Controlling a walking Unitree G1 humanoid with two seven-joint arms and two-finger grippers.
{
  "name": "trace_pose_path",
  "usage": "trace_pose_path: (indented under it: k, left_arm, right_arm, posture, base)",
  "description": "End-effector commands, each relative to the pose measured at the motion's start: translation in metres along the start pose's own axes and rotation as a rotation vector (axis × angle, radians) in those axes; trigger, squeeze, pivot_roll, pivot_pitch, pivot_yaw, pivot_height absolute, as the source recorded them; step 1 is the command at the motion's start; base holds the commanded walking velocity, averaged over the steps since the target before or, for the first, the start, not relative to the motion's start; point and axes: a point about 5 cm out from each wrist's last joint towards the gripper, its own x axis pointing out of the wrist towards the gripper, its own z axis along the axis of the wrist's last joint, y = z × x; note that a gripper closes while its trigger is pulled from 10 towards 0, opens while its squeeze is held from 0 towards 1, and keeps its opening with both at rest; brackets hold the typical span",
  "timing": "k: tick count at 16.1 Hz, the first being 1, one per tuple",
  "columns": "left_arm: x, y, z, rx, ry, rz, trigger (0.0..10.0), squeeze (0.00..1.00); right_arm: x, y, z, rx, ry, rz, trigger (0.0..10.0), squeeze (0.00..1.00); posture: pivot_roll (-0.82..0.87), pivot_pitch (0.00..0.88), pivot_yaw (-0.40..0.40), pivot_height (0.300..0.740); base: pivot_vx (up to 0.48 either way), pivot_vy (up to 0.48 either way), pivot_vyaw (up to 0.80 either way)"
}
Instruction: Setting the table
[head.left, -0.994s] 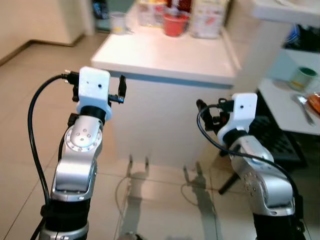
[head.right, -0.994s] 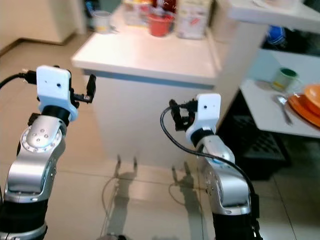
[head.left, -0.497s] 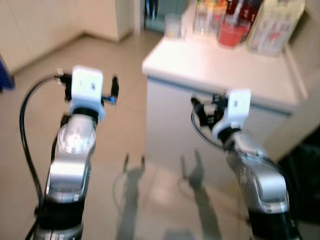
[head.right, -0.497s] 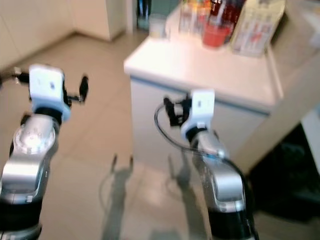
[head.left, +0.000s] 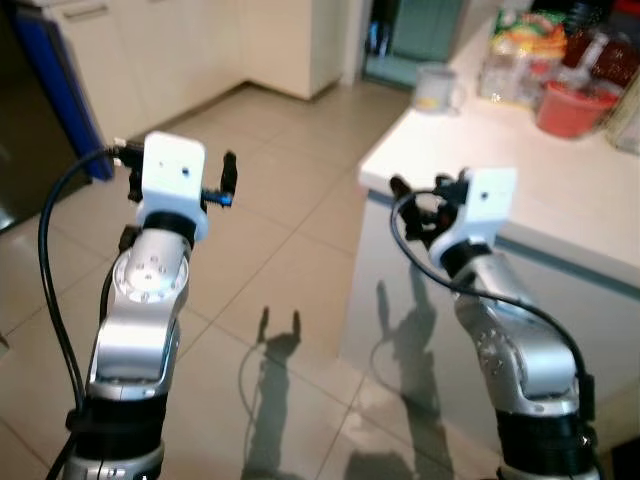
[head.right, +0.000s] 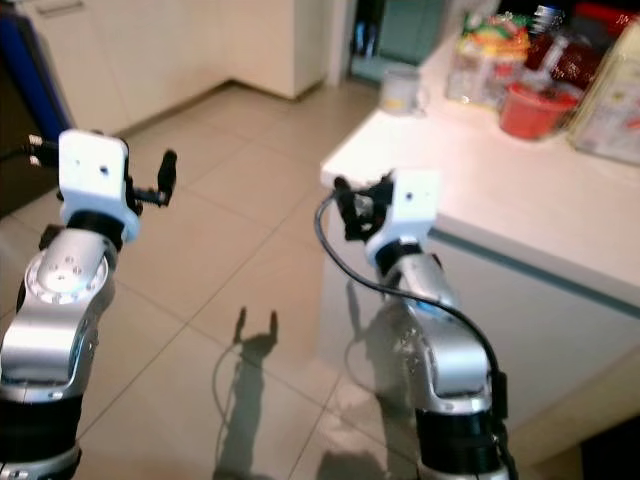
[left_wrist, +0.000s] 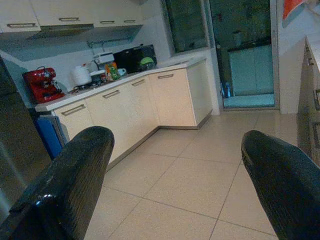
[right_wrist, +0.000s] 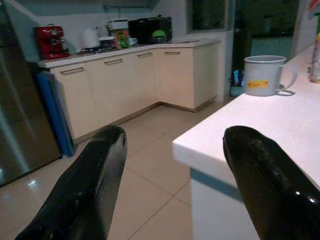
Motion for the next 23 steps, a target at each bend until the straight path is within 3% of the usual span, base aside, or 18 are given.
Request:
trace_pose_path:
  k: [1,5,14,23]
  left_arm:
    - [0.001,-0.009,0.007,-0.009,-0.027,-0.035,10.0,0.00]
    - [0.002,-0.008,0.007,-0.007,-0.031,-0.038,10.0,0.00]
    - [0.002,-0.009,0.007,-0.003,-0.035,-0.055,10.0,0.00]
    - [0.003,-0.009,0.008,0.002,-0.036,-0.059,10.0,0.00]
  right_arm:
    - [-0.002,-0.009,0.005,-0.006,-0.020,-0.032,10.0,0.00]
    - [-0.002,-0.010,0.006,0.005,-0.014,-0.031,10.0,0.00]
    - [0.005,-0.017,0.036,-0.016,-0.089,-0.017,10.0,0.00]
    - [0.006,-0.026,0.041,-0.004,-0.062,-0.039,10.0,0.00]
  posture:
    - [0.01,0.000,-0.019,0.740]
    - [0.02,0.000,-0.021,0.740]
    - [0.01,0.000,-0.024,0.740]
    - [0.01,0.000,-0.018,0.740]
  base:
    - [0.368,0.000,0.00]
    - [0.367,0.000,-0.80]
    - [0.365,0.000,0.00]
    - [0.367,0.000,-0.26]
